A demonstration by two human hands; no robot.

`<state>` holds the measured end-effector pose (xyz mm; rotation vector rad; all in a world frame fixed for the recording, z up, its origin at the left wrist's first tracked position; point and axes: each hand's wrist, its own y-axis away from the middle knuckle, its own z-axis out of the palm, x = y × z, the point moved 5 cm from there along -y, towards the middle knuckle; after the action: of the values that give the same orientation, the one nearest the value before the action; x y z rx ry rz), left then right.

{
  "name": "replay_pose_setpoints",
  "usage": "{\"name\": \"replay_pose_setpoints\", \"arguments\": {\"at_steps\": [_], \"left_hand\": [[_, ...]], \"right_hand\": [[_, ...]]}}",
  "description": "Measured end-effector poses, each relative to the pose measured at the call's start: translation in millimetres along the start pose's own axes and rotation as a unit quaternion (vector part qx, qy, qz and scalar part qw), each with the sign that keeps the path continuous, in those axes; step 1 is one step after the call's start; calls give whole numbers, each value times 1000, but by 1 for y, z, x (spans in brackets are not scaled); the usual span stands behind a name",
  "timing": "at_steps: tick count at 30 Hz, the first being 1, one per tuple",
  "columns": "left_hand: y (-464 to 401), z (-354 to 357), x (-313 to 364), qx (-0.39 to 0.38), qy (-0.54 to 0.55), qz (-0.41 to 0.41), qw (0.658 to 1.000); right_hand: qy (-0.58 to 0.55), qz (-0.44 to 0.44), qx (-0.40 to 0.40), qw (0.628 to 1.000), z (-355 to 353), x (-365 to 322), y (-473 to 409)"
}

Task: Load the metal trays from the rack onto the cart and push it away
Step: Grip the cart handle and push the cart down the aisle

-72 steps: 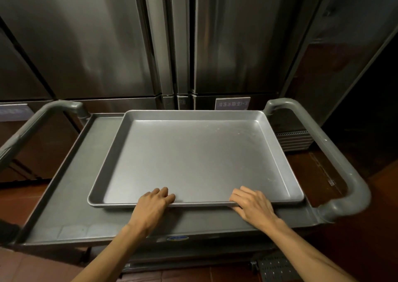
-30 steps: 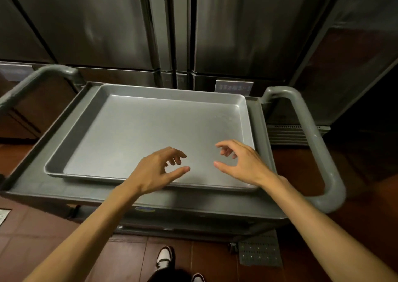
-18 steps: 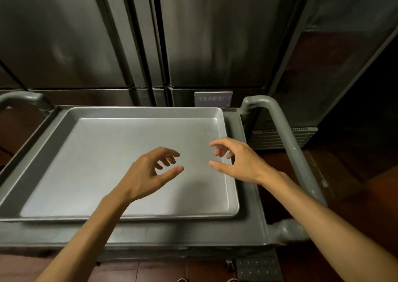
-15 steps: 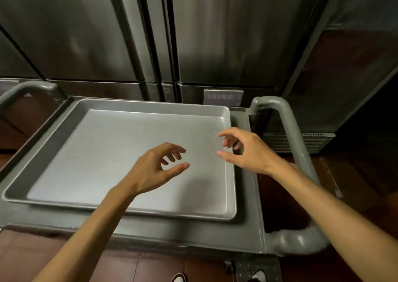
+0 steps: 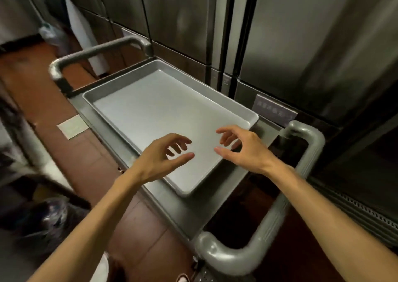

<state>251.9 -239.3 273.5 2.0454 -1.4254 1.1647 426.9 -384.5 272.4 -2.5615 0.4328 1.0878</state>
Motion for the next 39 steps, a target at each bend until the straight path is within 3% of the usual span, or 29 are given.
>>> {"name": "replay_pose_setpoints", "arguments": {"at_steps": [9, 20, 24, 39], "left_hand": [[18, 9, 19, 73, -29, -29, 996], [30, 104, 79, 270, -74, -135, 950], [30, 150, 117, 294, -71, -164, 939], [52, 223, 175, 315, -55, -206, 925]], "right_hand": [[-34, -61, -71, 995, -18, 18, -5], [-87, -229, -228, 942, -82, 54, -23], [-89, -251, -288, 920, -102, 68, -3], [-62, -285, -314, 904, -143, 115, 46]]}}
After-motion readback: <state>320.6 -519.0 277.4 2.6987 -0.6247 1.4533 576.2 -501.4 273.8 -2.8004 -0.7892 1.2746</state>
